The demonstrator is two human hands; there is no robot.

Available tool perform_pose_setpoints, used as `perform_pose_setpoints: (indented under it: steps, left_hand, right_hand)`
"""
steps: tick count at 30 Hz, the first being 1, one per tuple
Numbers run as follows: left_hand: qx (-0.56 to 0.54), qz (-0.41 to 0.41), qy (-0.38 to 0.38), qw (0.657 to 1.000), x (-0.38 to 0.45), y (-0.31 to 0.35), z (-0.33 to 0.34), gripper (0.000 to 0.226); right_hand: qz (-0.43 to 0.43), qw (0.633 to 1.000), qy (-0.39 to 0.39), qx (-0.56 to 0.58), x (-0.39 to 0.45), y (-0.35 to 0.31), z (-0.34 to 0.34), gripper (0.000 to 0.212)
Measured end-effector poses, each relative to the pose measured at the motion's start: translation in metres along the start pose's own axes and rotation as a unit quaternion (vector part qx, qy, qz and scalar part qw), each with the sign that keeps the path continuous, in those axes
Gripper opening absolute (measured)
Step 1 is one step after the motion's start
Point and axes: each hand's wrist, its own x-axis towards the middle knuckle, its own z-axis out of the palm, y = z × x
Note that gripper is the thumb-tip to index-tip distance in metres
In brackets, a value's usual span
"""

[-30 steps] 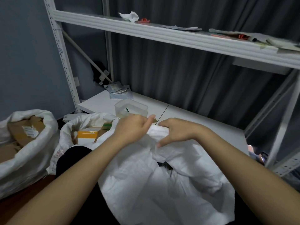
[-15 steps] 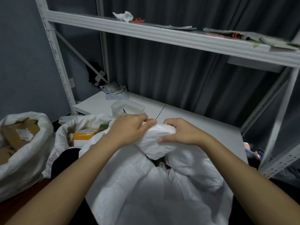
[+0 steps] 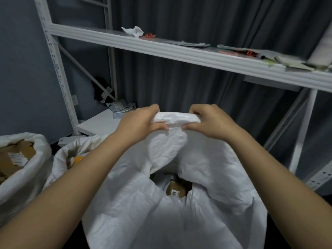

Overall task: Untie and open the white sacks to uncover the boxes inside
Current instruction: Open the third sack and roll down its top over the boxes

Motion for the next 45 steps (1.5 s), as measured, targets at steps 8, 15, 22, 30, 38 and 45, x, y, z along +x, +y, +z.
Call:
perform_pose_setpoints:
  steps: [8, 15, 22, 30, 38, 45]
  left_hand:
    - [-0.056, 0.029, -0.032, 0.998, -0.019, 0.002, 0.01, 0.061]
    - [0.063, -0.045, -0.013, 0.997, -0.017, -0.001, 0.022, 0.067]
    - [-0.057, -0.098, -0.064, 0.992, -0.026, 0.008, 0.034, 0.066]
    - [0.019, 0.04, -0.095, 0.994, -0.033, 0.03, 0.038, 0.067]
    - [0.046, 0.085, -0.058, 0.994, -0.037, 0.051, 0.054, 0.066]
    - [0.069, 0.21, -0.029, 0.975, -0.036, 0.054, 0.059, 0.065]
  right_hand:
    - [0.045, 0.944, -0.047, 0.323, -0.018, -0.003, 0.033, 0.03]
    - [0.053, 0.989, -0.039, 0.13, -0.036, -0.009, 0.052, 0.046]
    - [0.009, 0.994, 0.003, 0.107, -0.056, 0.009, 0.072, 0.031]
    - [0.048, 0.979, -0.073, 0.185, -0.077, 0.019, 0.071, 0.025]
    - [0.113, 0.947, -0.057, 0.296, -0.096, 0.02, 0.072, 0.04]
    - [0.167, 0.905, -0.109, 0.376, -0.116, 0.024, 0.075, 0.021]
